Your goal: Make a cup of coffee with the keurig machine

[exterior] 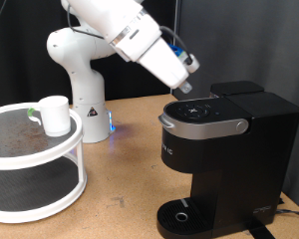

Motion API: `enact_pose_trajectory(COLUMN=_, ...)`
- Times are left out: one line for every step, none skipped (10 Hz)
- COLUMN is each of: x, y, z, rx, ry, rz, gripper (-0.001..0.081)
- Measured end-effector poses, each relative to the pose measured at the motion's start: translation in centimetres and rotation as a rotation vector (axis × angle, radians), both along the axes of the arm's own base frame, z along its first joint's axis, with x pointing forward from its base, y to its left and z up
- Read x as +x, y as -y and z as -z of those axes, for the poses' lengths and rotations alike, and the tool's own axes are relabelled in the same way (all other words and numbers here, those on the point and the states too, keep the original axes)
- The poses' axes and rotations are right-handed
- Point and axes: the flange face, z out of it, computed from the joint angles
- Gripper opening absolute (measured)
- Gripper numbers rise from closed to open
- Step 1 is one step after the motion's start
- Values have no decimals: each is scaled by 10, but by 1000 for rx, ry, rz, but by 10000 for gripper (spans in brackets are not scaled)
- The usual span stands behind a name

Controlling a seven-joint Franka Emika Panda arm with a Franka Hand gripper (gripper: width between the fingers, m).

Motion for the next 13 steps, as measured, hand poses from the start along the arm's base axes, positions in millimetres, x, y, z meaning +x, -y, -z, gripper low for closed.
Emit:
enact_pose_trajectory(x=-11, y=7, z=4, rx=16, ry=-18, rz=-10, gripper=1)
enact_pose_trajectory(x=-21, y=16, z=6, rx=17, ry=-45, rz=-45, gripper=1)
enact_pose_trajectory(x=-30, y=27, z=9, rx=8, ry=-69, rz=-67, gripper=1)
enact_pose_trajectory(x=-39, y=38, z=12, rx=-10, ry=-82, rz=-76, gripper=1)
enact_pose_trajectory(x=-49, y=49, z=15, rx=-33, ry=-99, rz=-87, gripper=1)
enact_pose_trajectory(x=-59, y=60, z=17, rx=-50, ry=-126, rz=-115, gripper=1)
enact_pose_trajectory(x=-66, y=67, z=15, rx=-52, ry=-141, rz=-133, gripper=1)
enact_pose_trajectory(x=-65, y=66, z=15, rx=-51, ry=-138, rz=-128, gripper=1)
enact_pose_trajectory(x=-66, y=68, z=16, rx=-49, ry=-130, rz=-146, gripper=1)
enact_pose_trajectory(x=-70, y=74, z=16, rx=-34, ry=-118, rz=-173, gripper=1)
enact_pose_trajectory(x=-77, y=85, z=13, rx=-10, ry=-97, rz=-196, gripper=1)
enact_pose_trajectory(x=-85, y=98, z=8, rx=19, ry=-81, rz=-207, gripper=1)
enact_pose_trajectory(x=-93, y=110, z=4, rx=42, ry=-73, rz=-208, gripper=1)
